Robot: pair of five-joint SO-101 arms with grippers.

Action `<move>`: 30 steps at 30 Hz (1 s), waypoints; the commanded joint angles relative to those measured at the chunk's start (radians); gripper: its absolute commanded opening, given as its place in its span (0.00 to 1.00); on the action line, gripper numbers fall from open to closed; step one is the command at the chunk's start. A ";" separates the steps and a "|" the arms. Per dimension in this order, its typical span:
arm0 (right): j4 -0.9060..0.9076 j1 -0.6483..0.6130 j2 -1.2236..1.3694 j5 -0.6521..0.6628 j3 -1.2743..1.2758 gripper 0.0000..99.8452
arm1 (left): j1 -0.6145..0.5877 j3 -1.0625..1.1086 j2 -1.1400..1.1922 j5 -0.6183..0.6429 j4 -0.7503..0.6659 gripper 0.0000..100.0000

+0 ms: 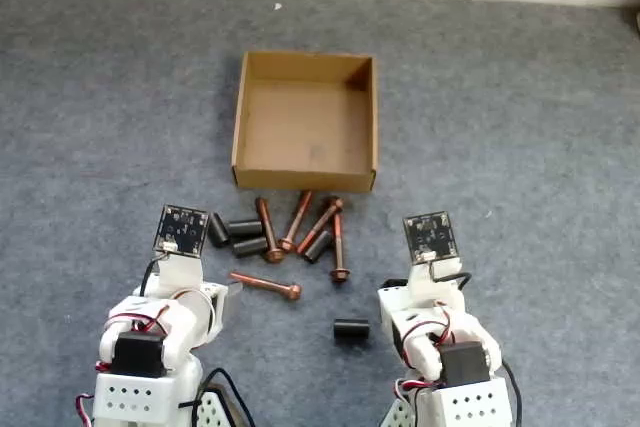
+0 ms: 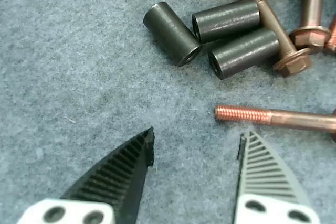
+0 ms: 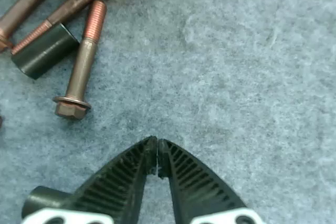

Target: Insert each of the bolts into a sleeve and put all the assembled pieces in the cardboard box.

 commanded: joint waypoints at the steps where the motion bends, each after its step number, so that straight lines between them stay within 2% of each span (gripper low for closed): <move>1: 0.004 0.012 -0.016 0.008 0.125 0.01 | 0.008 0.021 -0.001 -0.014 0.002 0.27; 15: 0.053 0.008 -0.025 0.009 0.124 0.01 | 0.008 0.021 -0.001 -0.014 0.002 0.27; 21: 0.051 0.137 -0.027 0.014 -0.038 0.01 | 0.008 0.021 -0.001 -0.014 0.002 0.27; 26: 0.058 0.165 -0.018 0.253 -0.193 0.01 | 0.008 0.021 -0.001 -0.014 0.002 0.27; 30: 0.076 0.165 -0.012 0.273 -0.285 0.01 | 0.008 0.021 -0.001 -0.014 0.002 0.27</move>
